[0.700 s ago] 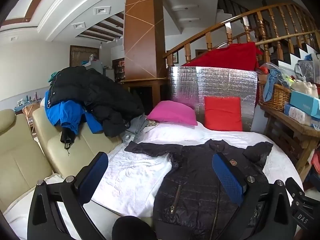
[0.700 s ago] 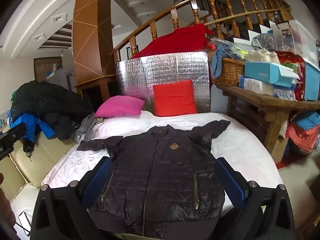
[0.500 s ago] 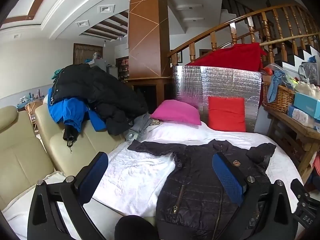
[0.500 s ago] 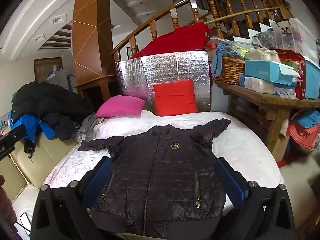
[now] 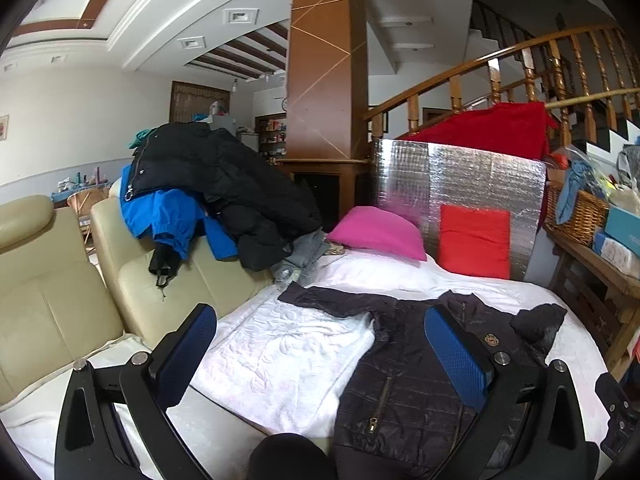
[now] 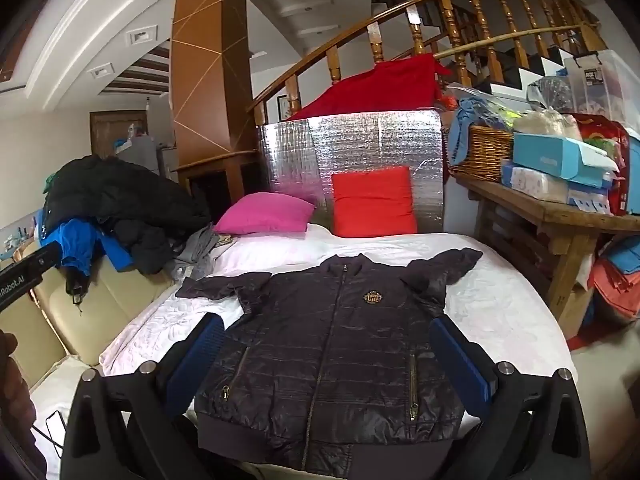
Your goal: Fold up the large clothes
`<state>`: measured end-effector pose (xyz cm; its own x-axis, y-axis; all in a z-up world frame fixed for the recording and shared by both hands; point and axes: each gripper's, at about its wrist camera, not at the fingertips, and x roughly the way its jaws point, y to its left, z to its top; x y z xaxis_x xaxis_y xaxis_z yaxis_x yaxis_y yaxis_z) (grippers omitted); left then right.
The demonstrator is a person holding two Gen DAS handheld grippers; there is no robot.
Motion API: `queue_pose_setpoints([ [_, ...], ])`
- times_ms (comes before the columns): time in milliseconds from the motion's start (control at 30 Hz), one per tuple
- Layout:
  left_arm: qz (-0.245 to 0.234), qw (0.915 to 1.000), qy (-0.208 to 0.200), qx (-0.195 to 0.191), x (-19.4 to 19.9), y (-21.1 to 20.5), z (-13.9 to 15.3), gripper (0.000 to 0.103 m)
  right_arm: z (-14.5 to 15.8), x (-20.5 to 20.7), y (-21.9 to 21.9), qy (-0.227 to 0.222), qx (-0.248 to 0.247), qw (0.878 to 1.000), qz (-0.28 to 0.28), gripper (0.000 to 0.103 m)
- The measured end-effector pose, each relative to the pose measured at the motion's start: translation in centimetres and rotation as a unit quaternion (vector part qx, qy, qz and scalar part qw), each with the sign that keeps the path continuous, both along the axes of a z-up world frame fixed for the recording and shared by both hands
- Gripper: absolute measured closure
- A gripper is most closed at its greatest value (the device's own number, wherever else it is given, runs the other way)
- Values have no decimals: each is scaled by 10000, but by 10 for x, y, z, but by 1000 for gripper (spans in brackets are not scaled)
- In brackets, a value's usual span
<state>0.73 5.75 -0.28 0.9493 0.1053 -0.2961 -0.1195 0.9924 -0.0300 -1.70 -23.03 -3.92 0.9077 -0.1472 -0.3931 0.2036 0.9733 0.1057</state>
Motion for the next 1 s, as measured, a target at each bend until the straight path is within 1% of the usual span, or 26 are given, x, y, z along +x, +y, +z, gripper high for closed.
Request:
queue_pose_setpoints([
  [200,107,9999,-50,-49,1,10,2,0,2,2,7,2,-68,10000,73,0],
  [233,114,9999,-62,-44,-6,9,1,0,2,2,7,8,-68,9999,75,0],
  [500,50,10000,13,1,-2,9,-2,0,0,3,7,20,-42,10000,62,0],
  [1000,-248,9992,227,216,4,-18,-13,0,-8,3,-4,99,69,9999,-55,0],
])
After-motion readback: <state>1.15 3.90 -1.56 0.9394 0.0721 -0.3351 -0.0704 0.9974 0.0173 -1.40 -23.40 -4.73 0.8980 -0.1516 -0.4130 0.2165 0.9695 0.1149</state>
